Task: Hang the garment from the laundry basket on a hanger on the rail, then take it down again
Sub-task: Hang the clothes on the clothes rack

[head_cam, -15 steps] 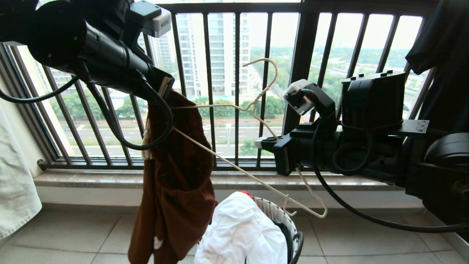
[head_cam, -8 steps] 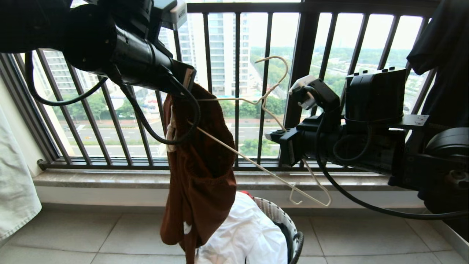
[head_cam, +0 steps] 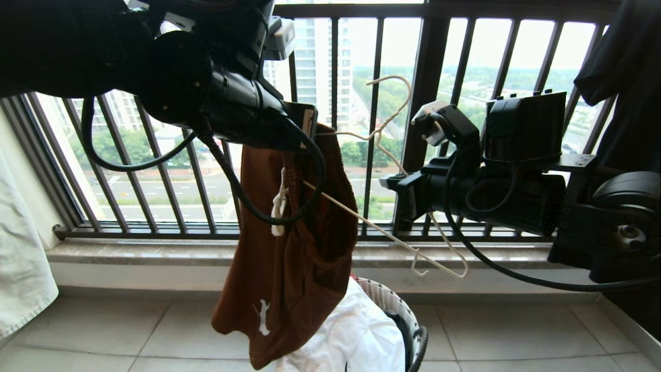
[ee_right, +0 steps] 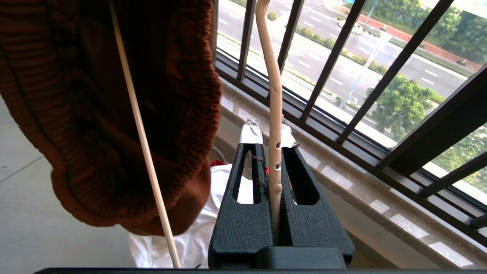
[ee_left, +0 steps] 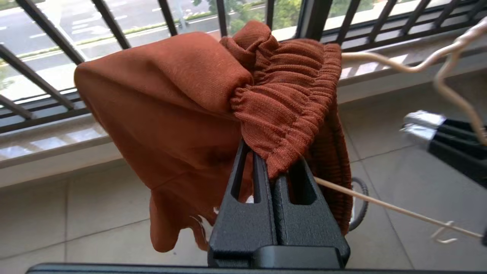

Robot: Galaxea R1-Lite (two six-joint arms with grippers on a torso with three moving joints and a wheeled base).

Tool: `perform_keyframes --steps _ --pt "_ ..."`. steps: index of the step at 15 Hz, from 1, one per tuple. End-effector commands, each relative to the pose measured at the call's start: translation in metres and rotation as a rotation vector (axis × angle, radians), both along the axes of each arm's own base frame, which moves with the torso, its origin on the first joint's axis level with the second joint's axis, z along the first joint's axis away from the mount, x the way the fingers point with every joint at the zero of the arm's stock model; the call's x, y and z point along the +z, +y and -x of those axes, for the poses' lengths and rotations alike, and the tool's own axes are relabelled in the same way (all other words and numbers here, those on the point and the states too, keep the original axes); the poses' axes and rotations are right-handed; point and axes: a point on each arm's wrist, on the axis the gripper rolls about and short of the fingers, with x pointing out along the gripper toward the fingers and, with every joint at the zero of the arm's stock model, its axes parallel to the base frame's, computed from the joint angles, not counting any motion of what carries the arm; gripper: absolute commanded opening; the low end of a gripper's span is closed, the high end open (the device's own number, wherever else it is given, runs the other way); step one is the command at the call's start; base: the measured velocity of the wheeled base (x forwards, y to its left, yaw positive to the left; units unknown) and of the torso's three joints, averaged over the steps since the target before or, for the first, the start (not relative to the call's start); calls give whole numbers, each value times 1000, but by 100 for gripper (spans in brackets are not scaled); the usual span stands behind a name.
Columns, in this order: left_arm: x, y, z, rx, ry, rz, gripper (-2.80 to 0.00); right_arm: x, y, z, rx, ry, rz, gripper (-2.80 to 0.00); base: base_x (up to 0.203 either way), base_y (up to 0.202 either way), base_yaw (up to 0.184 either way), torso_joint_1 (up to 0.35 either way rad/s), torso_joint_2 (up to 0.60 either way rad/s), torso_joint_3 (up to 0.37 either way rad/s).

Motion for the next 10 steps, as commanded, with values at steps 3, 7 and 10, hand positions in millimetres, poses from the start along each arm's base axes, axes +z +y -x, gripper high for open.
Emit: perform_keyframes --steps 3,7,10 --pt "1 -18 0 -52 -40 62 -280 -7 5 -8 4 2 -8 -280 0 0 0 0 0 0" --pt "-2 -40 4 -123 -62 94 -280 -3 7 -13 -8 2 -88 -280 0 0 0 0 0 0" --pt "-2 -44 8 -209 -41 117 -280 -6 9 -15 13 14 -91 -280 0 0 0 0 0 0"
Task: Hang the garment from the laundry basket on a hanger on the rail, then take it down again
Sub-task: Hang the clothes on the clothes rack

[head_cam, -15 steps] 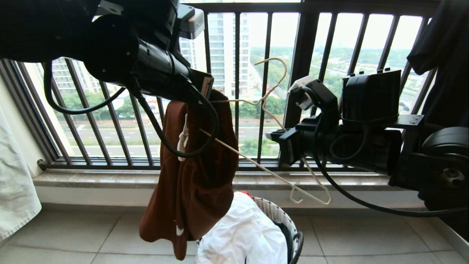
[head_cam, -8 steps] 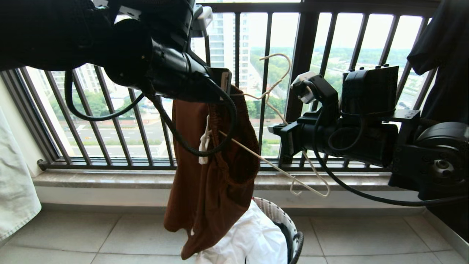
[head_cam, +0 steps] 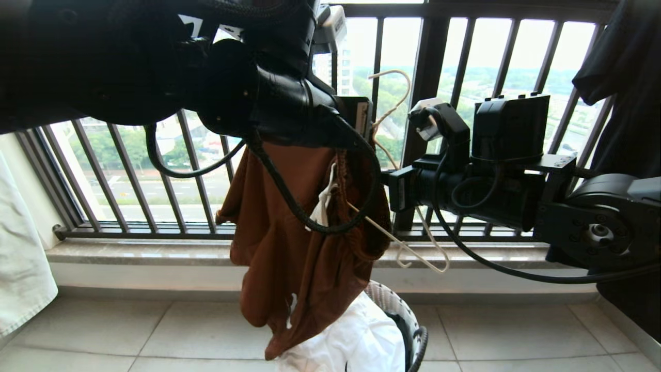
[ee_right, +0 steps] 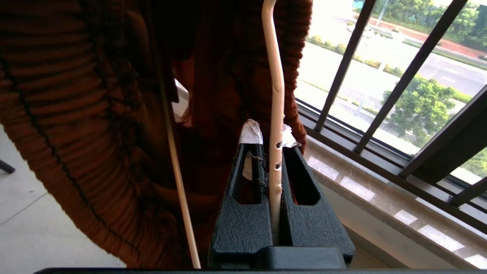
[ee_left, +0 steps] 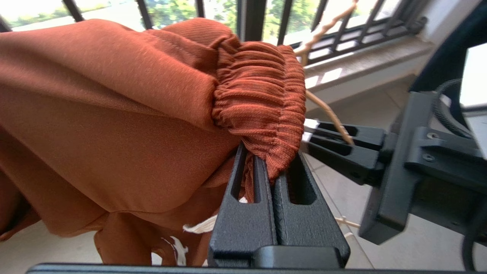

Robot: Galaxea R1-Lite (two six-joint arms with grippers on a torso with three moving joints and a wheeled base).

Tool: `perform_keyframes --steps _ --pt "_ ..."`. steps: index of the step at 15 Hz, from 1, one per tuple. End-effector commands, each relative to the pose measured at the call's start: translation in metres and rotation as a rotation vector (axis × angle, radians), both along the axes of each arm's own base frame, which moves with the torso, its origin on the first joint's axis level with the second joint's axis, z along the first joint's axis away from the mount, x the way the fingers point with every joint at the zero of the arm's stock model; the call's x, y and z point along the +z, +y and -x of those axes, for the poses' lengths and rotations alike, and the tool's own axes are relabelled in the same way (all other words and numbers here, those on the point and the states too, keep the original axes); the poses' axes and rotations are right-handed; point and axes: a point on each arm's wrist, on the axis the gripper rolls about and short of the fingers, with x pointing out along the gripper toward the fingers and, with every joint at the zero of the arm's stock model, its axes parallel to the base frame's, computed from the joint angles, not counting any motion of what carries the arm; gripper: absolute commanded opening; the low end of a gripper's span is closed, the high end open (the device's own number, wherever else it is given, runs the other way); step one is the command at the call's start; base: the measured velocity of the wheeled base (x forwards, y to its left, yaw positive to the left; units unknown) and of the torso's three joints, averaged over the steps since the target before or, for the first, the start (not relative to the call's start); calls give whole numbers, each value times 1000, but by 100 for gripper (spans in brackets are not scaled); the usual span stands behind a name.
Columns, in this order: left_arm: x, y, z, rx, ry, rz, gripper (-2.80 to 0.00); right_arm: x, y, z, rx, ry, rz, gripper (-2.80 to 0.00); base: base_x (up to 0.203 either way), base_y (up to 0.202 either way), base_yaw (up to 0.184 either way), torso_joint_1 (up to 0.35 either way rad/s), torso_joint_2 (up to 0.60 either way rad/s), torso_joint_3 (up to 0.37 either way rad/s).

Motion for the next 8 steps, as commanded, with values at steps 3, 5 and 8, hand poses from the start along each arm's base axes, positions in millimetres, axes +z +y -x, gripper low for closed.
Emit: perform_keyframes --steps 3,5,8 --pt "0 -5 6 -30 10 7 -280 -5 3 -3 18 13 0 -280 0 0 0 0 0 0" --pt "1 -10 14 -57 6 10 -280 -6 5 -6 35 0 -42 -280 0 0 0 0 0 0" --pt "0 -16 18 -82 10 5 -280 -7 7 -9 37 -13 -63 -280 0 0 0 0 0 0"
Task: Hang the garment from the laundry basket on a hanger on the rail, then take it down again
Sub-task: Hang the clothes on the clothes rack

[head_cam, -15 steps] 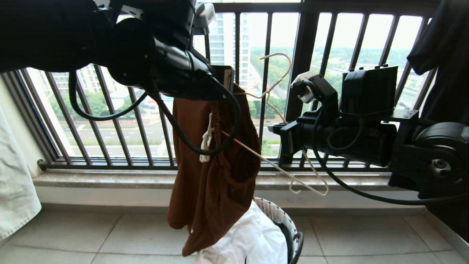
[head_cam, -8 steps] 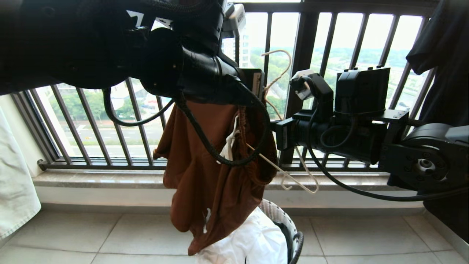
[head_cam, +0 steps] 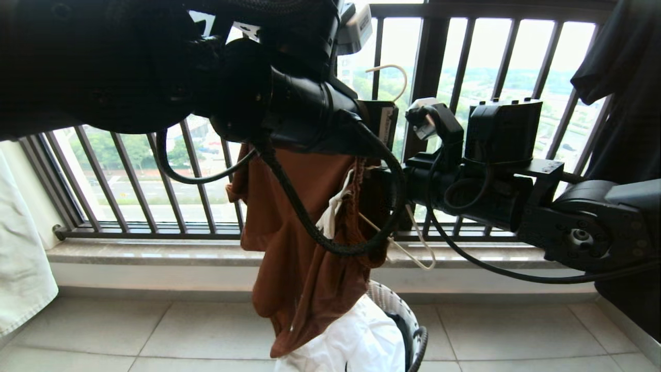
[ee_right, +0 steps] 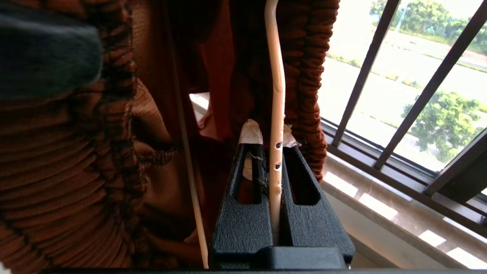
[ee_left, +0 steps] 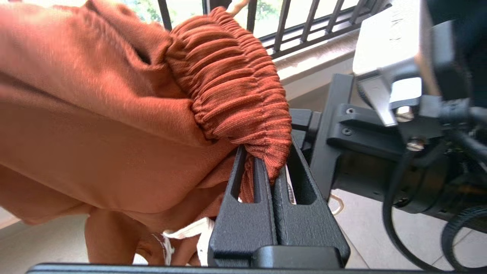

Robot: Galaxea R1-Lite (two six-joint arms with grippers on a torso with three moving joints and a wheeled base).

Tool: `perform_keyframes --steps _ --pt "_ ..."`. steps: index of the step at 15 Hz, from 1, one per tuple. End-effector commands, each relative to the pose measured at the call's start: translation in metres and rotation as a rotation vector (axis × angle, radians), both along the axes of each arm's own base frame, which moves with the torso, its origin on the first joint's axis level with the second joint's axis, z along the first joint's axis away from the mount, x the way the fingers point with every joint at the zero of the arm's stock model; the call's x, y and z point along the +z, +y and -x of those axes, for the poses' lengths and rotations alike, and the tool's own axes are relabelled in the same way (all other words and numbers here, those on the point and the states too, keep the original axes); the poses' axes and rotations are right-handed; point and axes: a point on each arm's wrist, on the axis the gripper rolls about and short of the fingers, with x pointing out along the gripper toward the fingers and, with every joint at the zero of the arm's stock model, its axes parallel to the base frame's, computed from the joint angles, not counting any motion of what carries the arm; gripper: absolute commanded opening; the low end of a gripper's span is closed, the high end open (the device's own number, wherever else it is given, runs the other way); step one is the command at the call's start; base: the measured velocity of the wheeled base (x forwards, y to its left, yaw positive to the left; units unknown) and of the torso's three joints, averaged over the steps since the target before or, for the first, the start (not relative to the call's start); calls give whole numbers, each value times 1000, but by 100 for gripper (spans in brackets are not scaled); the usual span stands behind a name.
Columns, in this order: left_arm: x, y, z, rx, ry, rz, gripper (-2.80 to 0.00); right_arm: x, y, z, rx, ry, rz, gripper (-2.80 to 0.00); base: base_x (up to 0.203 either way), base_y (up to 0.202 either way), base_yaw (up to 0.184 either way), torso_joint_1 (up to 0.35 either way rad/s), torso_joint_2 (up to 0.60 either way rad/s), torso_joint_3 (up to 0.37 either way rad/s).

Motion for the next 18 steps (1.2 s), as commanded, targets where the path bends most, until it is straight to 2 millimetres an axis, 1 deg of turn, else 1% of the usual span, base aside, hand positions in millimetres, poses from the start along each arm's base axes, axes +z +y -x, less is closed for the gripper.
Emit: perform_keyframes --steps 1,5,8,11,13,15,18 --pt "0 -2 3 -8 2 -3 -280 -2 1 -1 0 7 -6 -280 0 0 0 0 0 0" --pt "0 -1 3 -6 -3 -11 -280 2 0 1 2 0 -20 -280 0 0 0 0 0 0" --pt "0 -3 4 -16 -21 -38 -280 3 7 3 17 9 -78 -280 0 0 0 0 0 0" --pt "6 4 8 -9 -47 -42 -280 7 7 5 19 -7 -119 -280 0 0 0 0 0 0" --pt "11 8 13 -15 -53 -33 -280 2 13 6 34 -12 -120 -280 0 0 0 0 0 0" --pt "10 8 13 -7 -50 -34 -280 3 14 6 34 -47 -140 -280 0 0 0 0 0 0" --pt "4 6 11 2 -38 -52 -280 4 10 12 33 -94 -132 -280 0 0 0 0 0 0"
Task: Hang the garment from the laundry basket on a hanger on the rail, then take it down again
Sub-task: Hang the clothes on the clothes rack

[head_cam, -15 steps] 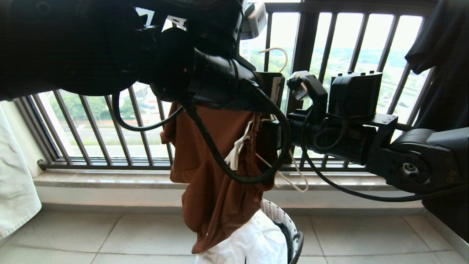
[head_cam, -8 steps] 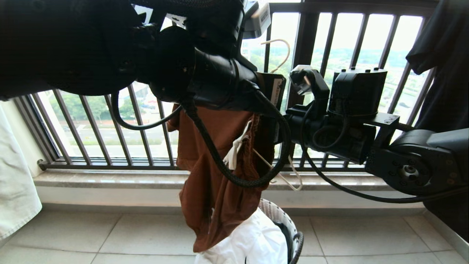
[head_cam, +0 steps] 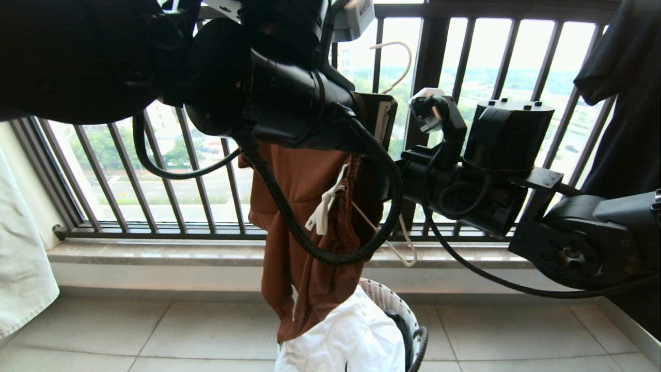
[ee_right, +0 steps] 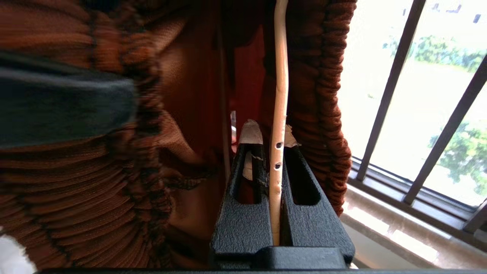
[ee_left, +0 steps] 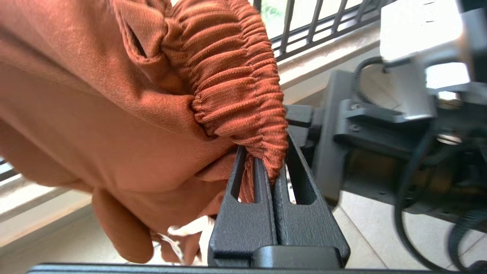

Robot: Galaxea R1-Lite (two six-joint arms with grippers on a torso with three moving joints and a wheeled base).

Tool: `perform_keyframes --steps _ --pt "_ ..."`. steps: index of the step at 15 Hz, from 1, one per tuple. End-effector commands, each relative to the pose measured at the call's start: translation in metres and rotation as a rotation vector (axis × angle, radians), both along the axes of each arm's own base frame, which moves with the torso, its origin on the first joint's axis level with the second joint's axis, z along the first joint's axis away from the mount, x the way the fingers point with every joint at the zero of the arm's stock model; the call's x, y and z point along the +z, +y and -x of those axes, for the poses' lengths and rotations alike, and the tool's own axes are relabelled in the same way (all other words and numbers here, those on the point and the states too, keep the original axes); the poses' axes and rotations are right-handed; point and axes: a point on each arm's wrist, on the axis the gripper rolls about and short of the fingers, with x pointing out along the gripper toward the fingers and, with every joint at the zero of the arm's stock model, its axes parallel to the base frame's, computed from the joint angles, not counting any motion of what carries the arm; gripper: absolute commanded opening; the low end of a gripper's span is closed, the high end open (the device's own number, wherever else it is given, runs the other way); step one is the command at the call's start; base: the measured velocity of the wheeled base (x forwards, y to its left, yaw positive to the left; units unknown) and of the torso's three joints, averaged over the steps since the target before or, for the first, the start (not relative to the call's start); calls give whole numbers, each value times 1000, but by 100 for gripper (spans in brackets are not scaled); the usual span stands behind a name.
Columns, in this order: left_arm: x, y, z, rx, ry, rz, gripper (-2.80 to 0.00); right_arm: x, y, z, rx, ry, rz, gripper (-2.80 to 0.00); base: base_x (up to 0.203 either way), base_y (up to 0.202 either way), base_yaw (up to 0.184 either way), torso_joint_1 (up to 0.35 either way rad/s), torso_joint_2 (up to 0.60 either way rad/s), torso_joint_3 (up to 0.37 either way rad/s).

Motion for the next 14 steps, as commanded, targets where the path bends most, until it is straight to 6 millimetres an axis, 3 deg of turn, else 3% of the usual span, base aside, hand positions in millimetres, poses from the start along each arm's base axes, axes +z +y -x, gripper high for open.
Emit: perform_keyframes --steps 1,3,14 --pt "-8 -3 -3 27 14 -28 -280 1 -2 4 2 -32 26 -280 0 0 0 0 0 0" --pt "-19 -5 -8 75 24 -65 -280 3 -3 5 3 -49 21 -280 0 0 0 0 0 0" --pt "-10 9 -9 121 -6 -72 -280 0 -2 4 2 -111 -14 -280 0 0 0 0 0 0"
